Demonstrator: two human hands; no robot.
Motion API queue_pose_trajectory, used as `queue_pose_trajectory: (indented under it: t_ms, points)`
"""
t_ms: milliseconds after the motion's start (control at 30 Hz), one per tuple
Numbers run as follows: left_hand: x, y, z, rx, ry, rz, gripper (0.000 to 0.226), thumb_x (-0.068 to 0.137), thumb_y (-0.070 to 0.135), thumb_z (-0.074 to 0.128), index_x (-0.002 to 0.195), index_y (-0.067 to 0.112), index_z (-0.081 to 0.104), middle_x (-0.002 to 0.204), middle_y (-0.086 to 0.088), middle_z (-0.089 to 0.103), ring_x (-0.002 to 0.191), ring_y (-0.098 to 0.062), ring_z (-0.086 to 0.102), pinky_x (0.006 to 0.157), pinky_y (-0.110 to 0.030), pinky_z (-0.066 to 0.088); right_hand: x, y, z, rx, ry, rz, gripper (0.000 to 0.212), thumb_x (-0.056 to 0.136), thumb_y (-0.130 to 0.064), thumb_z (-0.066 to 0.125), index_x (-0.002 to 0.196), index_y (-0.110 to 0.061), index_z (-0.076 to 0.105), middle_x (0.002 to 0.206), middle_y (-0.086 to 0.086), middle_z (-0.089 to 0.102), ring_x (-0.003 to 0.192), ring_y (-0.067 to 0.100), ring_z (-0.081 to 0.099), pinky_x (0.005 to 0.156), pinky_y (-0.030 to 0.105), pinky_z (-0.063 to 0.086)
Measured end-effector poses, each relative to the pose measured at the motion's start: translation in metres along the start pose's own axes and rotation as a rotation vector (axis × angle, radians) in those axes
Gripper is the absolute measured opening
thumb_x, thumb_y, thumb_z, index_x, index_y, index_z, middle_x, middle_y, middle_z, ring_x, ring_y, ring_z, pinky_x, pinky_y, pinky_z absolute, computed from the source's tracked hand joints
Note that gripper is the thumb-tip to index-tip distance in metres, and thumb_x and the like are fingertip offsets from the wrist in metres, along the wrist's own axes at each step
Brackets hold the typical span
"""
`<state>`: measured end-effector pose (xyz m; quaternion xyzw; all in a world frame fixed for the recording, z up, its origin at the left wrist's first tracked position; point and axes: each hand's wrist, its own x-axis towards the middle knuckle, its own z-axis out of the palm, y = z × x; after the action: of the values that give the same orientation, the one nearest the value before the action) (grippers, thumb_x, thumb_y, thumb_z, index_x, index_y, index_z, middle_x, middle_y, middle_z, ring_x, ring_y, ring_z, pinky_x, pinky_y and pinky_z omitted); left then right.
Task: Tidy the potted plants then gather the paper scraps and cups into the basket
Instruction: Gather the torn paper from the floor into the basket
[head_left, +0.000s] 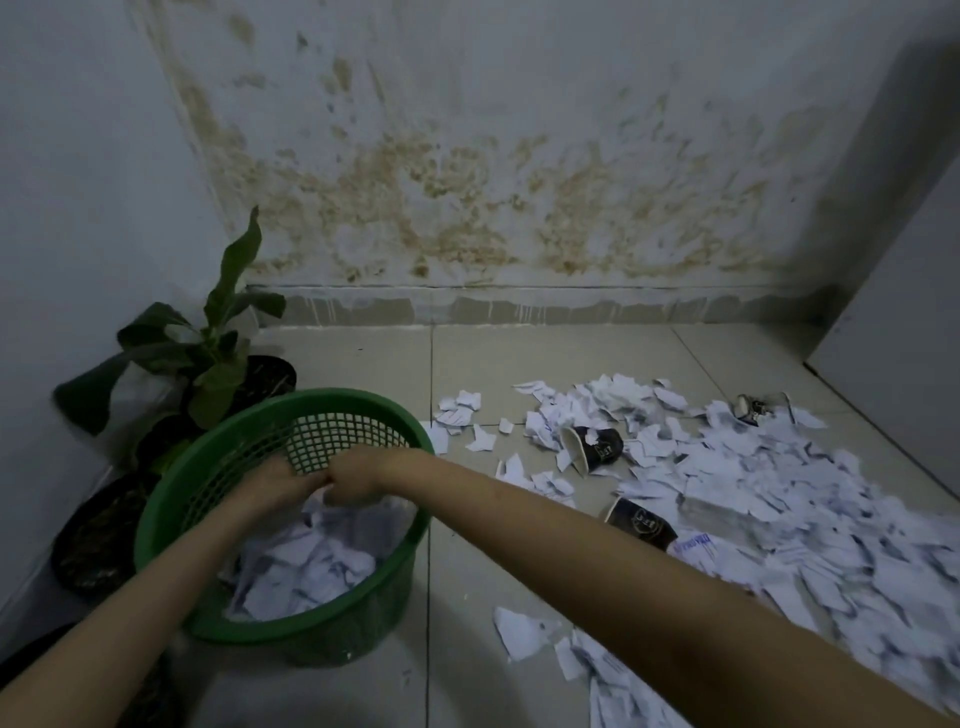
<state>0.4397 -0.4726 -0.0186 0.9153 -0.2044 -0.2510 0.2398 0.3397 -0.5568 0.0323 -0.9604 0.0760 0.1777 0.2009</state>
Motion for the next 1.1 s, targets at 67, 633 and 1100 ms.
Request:
queue_pose_trajectory:
  t_ms: [67,633,1100]
  points:
    - [-0.001,0.002,-0.002,0.250,-0.119,-0.018,0.055,0.087,0.024,0.063,0.128,-0.008,0.046,0.134,-0.024,0.050,0.124,-0.033,0.049,0.099,-0.032,0.041,-0.001,-0.001,0.002,-0.108,-0.045,0.012,0.032,0.096,-0.022,0.045,0.113,0.001,0.058,0.094,0.009,0.054,0.082,0.019,0.048,0.077,0.029,0.041]
    - [-0.017,0.057,-0.011,0.809,-0.391,0.010,0.084,0.082,0.056,0.057,0.146,0.014,0.024,0.151,-0.006,0.030,0.134,-0.024,0.037,0.110,-0.032,0.035,-0.032,0.010,-0.041,-0.138,0.042,0.038,0.032,0.096,-0.014,0.041,0.124,-0.002,0.052,0.122,0.013,0.058,0.107,0.024,0.058,0.089,0.030,0.046]
    - [-0.035,0.233,0.061,0.788,-0.220,0.321,0.069,0.090,0.050,0.050,0.138,0.002,0.037,0.147,-0.012,0.037,0.130,-0.031,0.041,0.107,-0.040,0.035,-0.122,0.182,-0.078,-0.034,0.016,0.491,0.017,0.093,-0.010,0.039,0.085,-0.003,0.052,0.084,0.009,0.049,0.070,0.023,0.047,0.059,0.029,0.040]
